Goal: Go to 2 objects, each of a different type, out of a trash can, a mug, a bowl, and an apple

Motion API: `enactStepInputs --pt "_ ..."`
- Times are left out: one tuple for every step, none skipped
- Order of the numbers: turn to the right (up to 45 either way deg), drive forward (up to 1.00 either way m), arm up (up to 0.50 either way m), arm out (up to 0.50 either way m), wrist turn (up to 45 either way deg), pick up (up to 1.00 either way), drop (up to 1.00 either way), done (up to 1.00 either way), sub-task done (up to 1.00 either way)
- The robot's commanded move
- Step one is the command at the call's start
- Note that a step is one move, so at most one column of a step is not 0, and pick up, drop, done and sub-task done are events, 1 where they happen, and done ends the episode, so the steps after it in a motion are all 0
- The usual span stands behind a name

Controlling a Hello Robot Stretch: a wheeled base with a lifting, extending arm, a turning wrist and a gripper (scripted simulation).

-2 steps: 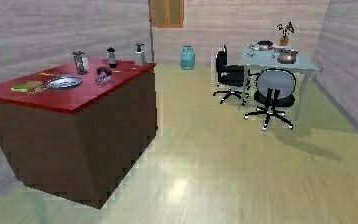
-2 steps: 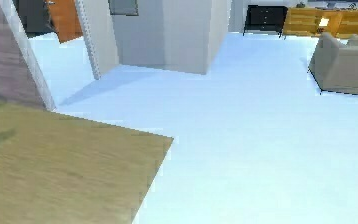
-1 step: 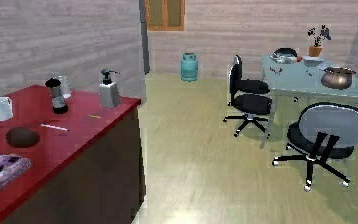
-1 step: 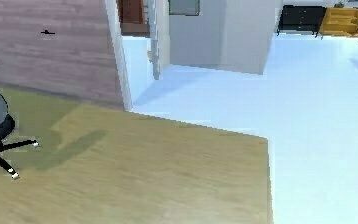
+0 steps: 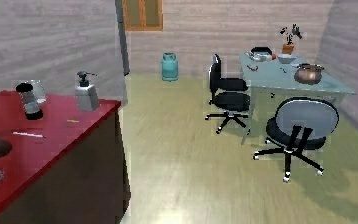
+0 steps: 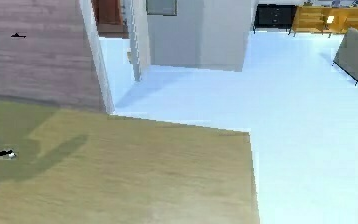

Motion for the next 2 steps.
enactStepInputs --pt "0.0 0.30 0.00 0.00 0.0 0.00 0.00 0.00 0.00" --pt "-45.0 0.00 0.00 0.00 0.0 0.00 0.00 0.00 0.00"
